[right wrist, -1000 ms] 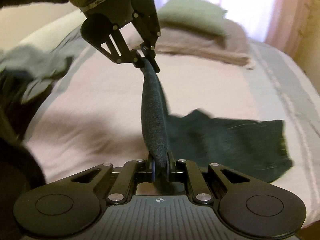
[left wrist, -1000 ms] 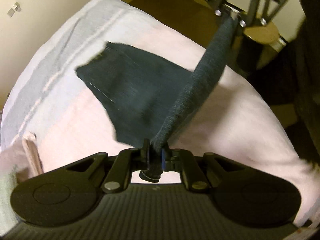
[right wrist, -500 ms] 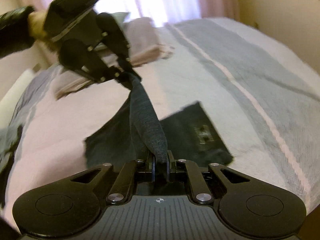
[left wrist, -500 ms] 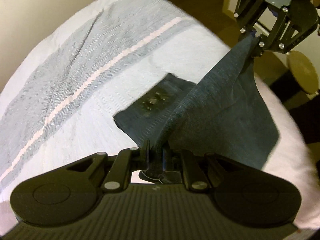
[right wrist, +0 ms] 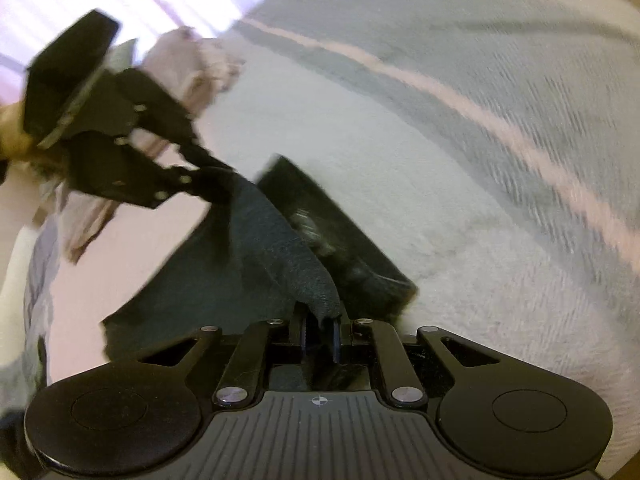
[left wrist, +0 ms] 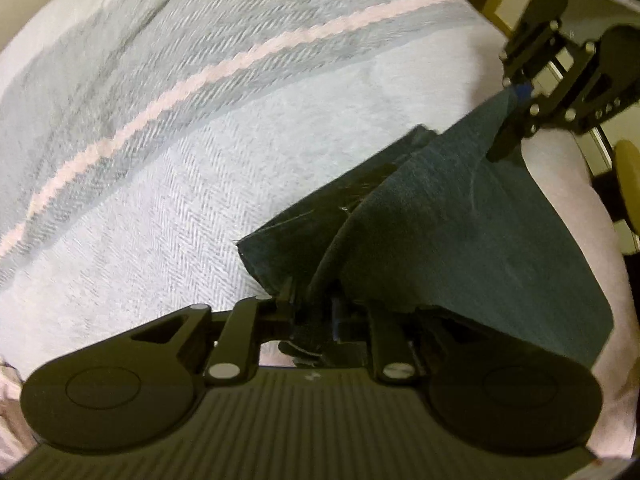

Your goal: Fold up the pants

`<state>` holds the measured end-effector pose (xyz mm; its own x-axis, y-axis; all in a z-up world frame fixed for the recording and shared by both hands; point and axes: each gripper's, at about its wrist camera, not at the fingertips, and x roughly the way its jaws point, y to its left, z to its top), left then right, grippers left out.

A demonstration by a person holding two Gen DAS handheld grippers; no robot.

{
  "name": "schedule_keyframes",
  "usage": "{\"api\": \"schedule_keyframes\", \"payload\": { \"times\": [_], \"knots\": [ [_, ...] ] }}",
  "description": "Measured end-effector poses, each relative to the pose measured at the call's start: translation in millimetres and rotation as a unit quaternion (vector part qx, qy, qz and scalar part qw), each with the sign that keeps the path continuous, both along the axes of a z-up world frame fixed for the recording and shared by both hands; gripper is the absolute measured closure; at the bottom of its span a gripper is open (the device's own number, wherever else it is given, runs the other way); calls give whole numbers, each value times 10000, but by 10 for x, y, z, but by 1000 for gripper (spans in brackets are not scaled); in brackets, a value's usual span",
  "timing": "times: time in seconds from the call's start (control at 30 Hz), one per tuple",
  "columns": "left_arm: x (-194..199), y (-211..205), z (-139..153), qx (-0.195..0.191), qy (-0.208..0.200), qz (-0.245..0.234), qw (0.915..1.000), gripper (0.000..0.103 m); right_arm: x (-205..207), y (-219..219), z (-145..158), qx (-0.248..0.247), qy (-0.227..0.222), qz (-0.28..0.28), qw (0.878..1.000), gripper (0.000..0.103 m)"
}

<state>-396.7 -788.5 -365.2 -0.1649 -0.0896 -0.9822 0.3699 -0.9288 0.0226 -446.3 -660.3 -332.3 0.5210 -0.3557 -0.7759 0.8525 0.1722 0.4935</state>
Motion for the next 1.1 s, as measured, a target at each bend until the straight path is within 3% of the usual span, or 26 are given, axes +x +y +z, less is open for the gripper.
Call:
{"api": "schedule_keyframes", "payload": {
  "times": [0.03, 0.17, 0.3, 0.37, 0.47, 0.57, 0.7, 0.8, 0.93, 1.03, 1.1],
  "knots": [
    [5, -46, -63, -28, -16, 137, 9999, 75, -36, -34, -106, 153, -5, -184, 9997, 91],
    [165, -236, -140, -113, 163, 940, 9954, 64, -190, 52, -206, 231, 105, -894, 9957, 67],
    [446, -214, 10, -254, 367, 1529, 9872, 64, -221, 275, -11, -42, 559, -1416, 9883, 65],
    [604, -158, 106, -318, 411, 1761, 9830, 71, -161, 412, 141, -289, 719, -1540, 9850, 65],
    [818, 25, 294, -238, 680, 2075, 9756, 72, 38, 532, 301, -685, 245, -1157, 9906, 65],
    [877, 259, 316, 36, 986, 2263, 9691, 71, 214, 403, 175, -606, -66, -630, 9962, 65],
    [788, 374, 43, 257, 1137, 2489, 9615, 71, 211, 42, -154, -273, -44, -532, 9982, 65],
    [715, 316, -162, 259, 1149, 2696, 9557, 71, 153, -158, -215, -244, -77, -419, 9988, 73],
    [629, 176, -373, 230, 1071, 2876, 9515, 68, 120, -320, -302, -124, 21, -230, 9997, 75],
    [618, 153, -407, 209, 1047, 2946, 9496, 65, 96, -328, -310, -81, -6, -135, 9999, 76],
    [686, 173, -321, 165, 1115, 3105, 9439, 65, 49, -312, -272, -57, -47, -163, 9998, 76]
  ]
}}
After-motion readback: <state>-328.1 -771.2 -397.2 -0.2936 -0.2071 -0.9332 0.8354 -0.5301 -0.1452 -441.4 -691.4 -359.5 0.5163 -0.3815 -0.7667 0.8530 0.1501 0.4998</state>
